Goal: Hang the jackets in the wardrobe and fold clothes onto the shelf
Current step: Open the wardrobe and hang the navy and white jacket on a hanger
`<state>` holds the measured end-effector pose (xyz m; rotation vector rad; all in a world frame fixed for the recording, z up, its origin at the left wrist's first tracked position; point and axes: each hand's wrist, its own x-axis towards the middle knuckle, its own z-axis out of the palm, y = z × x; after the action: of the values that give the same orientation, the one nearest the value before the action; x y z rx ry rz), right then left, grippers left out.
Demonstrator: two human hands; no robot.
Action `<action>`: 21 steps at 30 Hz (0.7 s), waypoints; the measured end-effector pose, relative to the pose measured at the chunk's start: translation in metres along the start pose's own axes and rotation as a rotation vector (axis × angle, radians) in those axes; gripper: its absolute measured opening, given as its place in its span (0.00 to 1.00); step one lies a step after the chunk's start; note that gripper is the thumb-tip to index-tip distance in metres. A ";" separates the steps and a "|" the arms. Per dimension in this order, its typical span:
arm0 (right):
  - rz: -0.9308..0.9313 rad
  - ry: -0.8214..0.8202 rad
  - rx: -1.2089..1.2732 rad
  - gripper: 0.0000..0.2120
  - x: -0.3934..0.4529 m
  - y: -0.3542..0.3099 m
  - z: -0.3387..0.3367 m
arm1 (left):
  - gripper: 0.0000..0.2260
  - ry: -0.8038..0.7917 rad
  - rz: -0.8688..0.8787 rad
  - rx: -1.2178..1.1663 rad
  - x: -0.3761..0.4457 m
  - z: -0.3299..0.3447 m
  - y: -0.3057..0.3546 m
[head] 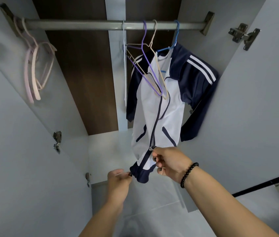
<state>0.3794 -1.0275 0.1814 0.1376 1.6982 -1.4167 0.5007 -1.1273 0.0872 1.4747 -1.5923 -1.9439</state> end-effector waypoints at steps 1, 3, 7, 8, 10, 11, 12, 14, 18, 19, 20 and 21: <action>-0.007 0.000 -0.009 0.13 -0.002 0.001 0.003 | 0.12 0.034 0.046 -0.017 0.000 -0.002 0.002; -0.001 -0.001 -0.007 0.13 -0.004 0.002 0.008 | 0.15 0.039 0.197 0.021 -0.002 -0.005 0.010; 0.046 -0.013 0.025 0.12 -0.008 0.008 0.014 | 0.16 -0.144 0.508 0.242 -0.010 -0.001 0.030; 0.058 -0.020 0.038 0.12 -0.009 0.008 0.015 | 0.15 -0.188 0.561 0.299 -0.012 0.002 0.034; 0.085 -0.049 0.096 0.13 -0.009 0.007 0.015 | 0.12 -0.205 0.645 0.369 -0.012 0.005 0.039; 0.095 -0.073 0.143 0.13 -0.009 0.005 0.014 | 0.10 -0.192 0.665 0.374 -0.011 0.005 0.041; 0.102 -0.099 0.195 0.14 -0.008 0.003 0.012 | 0.09 -0.175 0.669 0.369 -0.010 0.005 0.042; 0.112 -0.150 0.283 0.15 -0.006 -0.001 0.007 | 0.10 -0.157 0.663 0.361 -0.006 0.003 0.045; 0.129 -0.216 0.328 0.17 -0.001 -0.004 0.000 | 0.12 -0.182 0.632 0.404 -0.005 0.009 0.046; 0.134 -0.216 0.337 0.18 0.000 -0.006 -0.003 | 0.11 -0.186 0.630 0.420 -0.005 0.011 0.046; 0.139 -0.214 0.351 0.18 0.003 -0.009 -0.006 | 0.10 -0.186 0.635 0.447 -0.004 0.013 0.047; 0.144 -0.214 0.370 0.18 0.005 -0.013 -0.010 | 0.09 -0.179 0.648 0.496 -0.002 0.014 0.049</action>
<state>0.3635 -1.0259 0.1865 0.2956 1.2184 -1.5640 0.4711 -1.1357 0.1280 0.7455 -2.3751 -1.3925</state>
